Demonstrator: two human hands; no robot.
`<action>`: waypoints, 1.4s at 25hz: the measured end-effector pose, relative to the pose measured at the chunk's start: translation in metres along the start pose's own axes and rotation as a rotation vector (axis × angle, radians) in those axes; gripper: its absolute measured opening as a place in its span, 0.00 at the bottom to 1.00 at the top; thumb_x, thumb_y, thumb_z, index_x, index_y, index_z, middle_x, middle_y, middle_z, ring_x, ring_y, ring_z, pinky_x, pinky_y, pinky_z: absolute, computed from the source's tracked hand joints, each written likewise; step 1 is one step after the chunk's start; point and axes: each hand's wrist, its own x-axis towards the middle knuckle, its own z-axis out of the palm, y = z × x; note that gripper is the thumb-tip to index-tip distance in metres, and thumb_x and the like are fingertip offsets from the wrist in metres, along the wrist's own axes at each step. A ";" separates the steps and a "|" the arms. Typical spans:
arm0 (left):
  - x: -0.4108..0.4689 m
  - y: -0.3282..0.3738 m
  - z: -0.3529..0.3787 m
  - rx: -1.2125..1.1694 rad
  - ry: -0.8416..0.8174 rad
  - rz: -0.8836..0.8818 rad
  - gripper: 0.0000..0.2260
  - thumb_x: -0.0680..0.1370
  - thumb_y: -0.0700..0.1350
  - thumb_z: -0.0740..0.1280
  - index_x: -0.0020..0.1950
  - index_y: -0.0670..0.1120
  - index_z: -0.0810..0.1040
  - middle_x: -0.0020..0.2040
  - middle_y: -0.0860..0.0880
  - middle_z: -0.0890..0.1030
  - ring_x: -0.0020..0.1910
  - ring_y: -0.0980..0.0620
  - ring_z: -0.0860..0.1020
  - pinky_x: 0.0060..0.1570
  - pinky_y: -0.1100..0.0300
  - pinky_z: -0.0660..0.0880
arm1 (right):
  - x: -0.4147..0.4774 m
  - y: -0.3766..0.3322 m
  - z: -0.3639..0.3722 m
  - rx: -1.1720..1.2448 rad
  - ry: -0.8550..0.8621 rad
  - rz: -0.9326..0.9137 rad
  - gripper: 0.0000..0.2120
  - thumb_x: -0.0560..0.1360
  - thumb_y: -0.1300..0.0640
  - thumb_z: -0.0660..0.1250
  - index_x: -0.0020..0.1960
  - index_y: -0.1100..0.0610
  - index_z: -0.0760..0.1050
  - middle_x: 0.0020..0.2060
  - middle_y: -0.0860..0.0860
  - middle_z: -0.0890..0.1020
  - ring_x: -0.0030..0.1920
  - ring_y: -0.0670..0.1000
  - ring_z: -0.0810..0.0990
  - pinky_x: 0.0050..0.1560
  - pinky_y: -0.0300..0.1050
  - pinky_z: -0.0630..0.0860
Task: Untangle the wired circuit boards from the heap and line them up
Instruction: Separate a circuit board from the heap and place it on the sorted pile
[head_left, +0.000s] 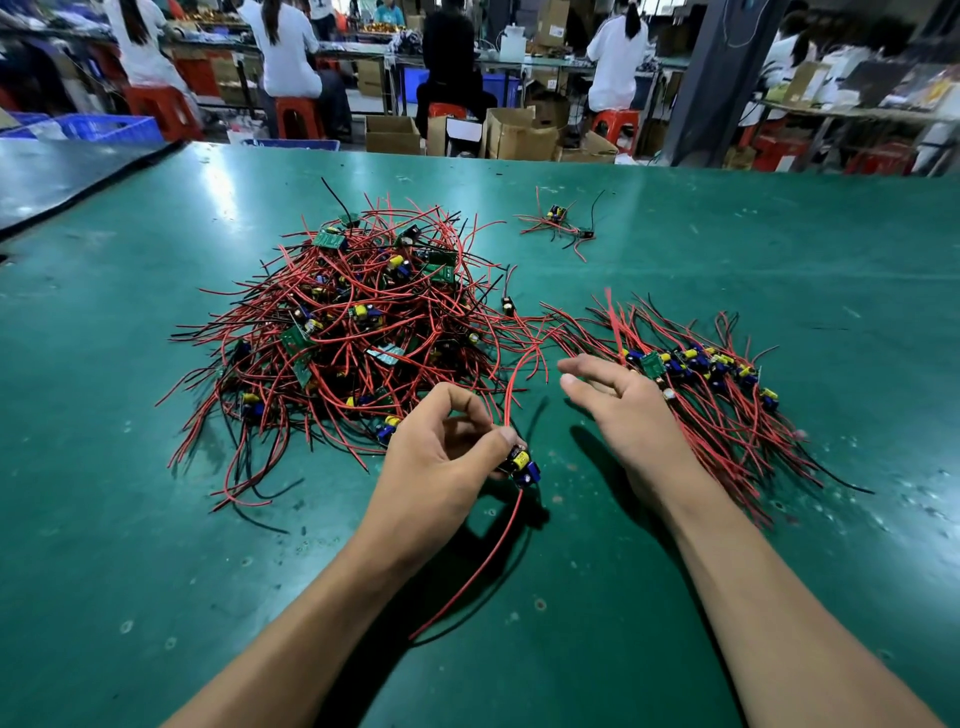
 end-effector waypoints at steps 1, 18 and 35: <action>0.000 0.001 0.000 0.002 -0.004 -0.009 0.08 0.76 0.35 0.70 0.45 0.40 0.71 0.41 0.38 0.83 0.37 0.50 0.80 0.39 0.59 0.78 | 0.002 0.000 -0.001 -0.072 0.028 -0.018 0.10 0.78 0.58 0.70 0.59 0.54 0.83 0.66 0.50 0.78 0.68 0.46 0.74 0.74 0.47 0.65; 0.010 0.006 -0.002 -0.466 0.016 -0.262 0.01 0.80 0.37 0.63 0.52 0.41 0.73 0.37 0.43 0.83 0.32 0.44 0.84 0.34 0.55 0.82 | -0.027 -0.024 0.023 0.184 -0.441 0.153 0.13 0.78 0.48 0.69 0.46 0.57 0.83 0.38 0.48 0.83 0.35 0.45 0.78 0.40 0.38 0.77; 0.009 0.016 -0.006 -0.483 0.072 -0.238 0.05 0.76 0.35 0.68 0.50 0.41 0.77 0.44 0.42 0.84 0.31 0.48 0.81 0.25 0.60 0.76 | -0.025 -0.027 0.004 0.218 -0.721 0.220 0.16 0.70 0.40 0.73 0.52 0.47 0.84 0.42 0.54 0.84 0.18 0.40 0.63 0.16 0.31 0.57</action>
